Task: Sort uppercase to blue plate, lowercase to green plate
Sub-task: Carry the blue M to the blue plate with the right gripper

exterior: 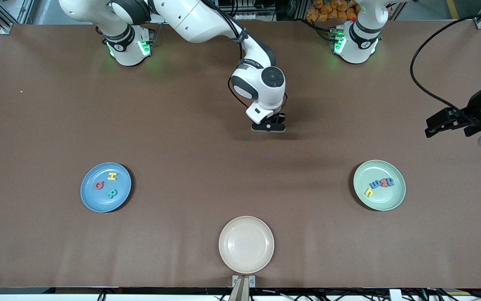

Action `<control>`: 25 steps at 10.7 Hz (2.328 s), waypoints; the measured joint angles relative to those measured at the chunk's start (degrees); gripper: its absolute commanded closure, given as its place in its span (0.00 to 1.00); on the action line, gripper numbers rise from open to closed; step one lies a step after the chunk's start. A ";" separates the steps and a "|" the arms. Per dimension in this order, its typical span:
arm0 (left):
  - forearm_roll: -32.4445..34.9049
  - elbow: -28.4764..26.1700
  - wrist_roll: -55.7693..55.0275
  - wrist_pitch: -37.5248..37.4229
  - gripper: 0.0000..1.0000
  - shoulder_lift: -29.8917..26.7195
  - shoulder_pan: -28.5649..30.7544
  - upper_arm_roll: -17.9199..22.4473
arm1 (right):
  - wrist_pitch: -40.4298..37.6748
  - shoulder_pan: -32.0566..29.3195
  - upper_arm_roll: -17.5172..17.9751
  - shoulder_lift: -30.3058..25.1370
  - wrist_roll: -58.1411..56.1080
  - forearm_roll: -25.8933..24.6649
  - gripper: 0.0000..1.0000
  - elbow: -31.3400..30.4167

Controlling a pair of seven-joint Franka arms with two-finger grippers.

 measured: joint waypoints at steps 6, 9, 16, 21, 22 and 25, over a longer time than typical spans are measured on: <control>-0.03 -0.14 0.00 -0.72 0.00 -0.73 -0.12 -0.03 | -8.06 -11.21 -1.24 -7.04 -13.65 -0.17 1.00 1.17; -0.58 -0.15 0.00 -1.37 0.00 -0.86 -0.05 0.05 | -10.00 -20.60 -1.34 -13.26 -30.35 -0.29 1.00 -3.18; -3.11 -0.24 0.00 -2.51 0.00 -2.08 -0.04 0.28 | -9.96 -43.33 -1.19 -21.27 -62.72 -3.88 1.00 -15.95; -3.12 -0.73 0.00 -2.51 0.00 -2.08 -0.25 0.00 | -4.24 -49.45 -1.10 -19.60 -66.77 -9.82 0.58 -18.67; -3.12 -0.87 0.00 -2.51 0.00 -2.08 -0.25 0.00 | -3.88 -49.66 -1.08 -19.08 -66.90 -9.93 0.01 -18.67; -3.12 -1.16 0.00 -2.51 0.00 -2.06 -0.24 0.00 | -3.84 -49.72 -0.89 -18.80 -66.84 -9.86 0.00 -19.37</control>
